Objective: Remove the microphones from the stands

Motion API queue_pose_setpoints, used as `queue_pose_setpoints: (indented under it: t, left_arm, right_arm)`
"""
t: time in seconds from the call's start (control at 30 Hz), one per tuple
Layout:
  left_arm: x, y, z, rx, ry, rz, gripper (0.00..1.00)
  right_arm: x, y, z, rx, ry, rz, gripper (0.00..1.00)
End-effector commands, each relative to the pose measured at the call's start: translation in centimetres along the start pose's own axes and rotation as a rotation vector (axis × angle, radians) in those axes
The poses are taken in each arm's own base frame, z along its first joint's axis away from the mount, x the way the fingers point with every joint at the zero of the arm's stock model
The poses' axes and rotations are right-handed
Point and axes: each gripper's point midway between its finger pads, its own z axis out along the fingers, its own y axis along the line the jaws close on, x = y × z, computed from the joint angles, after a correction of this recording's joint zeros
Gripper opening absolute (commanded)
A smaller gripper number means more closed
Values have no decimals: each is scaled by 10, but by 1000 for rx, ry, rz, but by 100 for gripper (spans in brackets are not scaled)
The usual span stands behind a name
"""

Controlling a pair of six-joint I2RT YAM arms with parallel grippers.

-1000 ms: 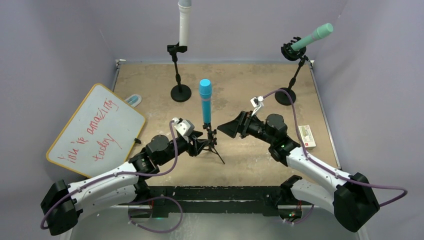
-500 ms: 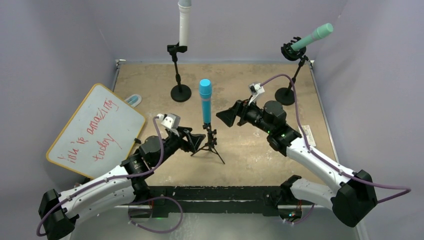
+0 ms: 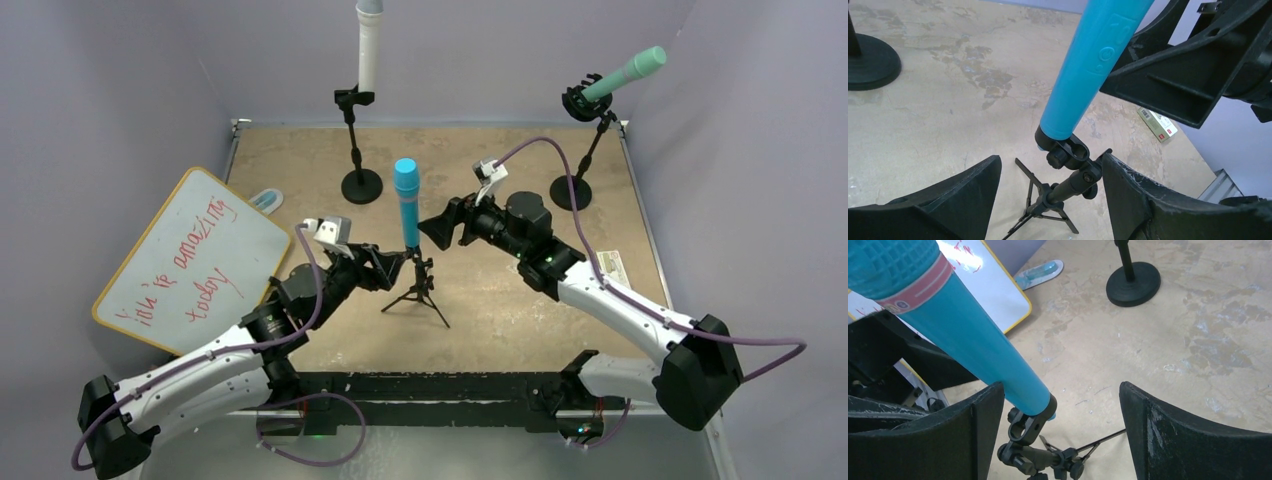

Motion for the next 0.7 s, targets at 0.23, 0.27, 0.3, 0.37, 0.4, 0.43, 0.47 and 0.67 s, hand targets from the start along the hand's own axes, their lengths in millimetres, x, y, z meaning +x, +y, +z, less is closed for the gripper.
queue_pose_setpoints:
  t: [0.23,0.27,0.3,0.37,0.4,0.43,0.47,0.67]
  left_arm:
    - [-77,-25,4,74,-251,347,72]
    - [-79,-28,9,77,-249,374,72]
    - [-80,-31,13,80,-246,391,72]
    - [-82,-37,22,88,-233,412,72]
    - [-81,-40,27,93,-227,420,72]
    - [-80,-41,31,94,-225,424,72]
    - [-79,-42,35,93,-225,426,72]
    - [-84,-49,43,108,-255,426,72]
  right_arm:
    - [35,36,-12,-214,68,130,88]
    - [41,35,-12,-215,85,143,88]
    - [45,34,-11,-213,98,151,88]
    - [53,31,-9,-208,123,162,88]
    - [56,29,-7,-204,134,165,88]
    - [59,28,-5,-203,146,167,88]
    - [62,27,-4,-200,156,170,88]
    - [77,16,3,-151,192,214,87]
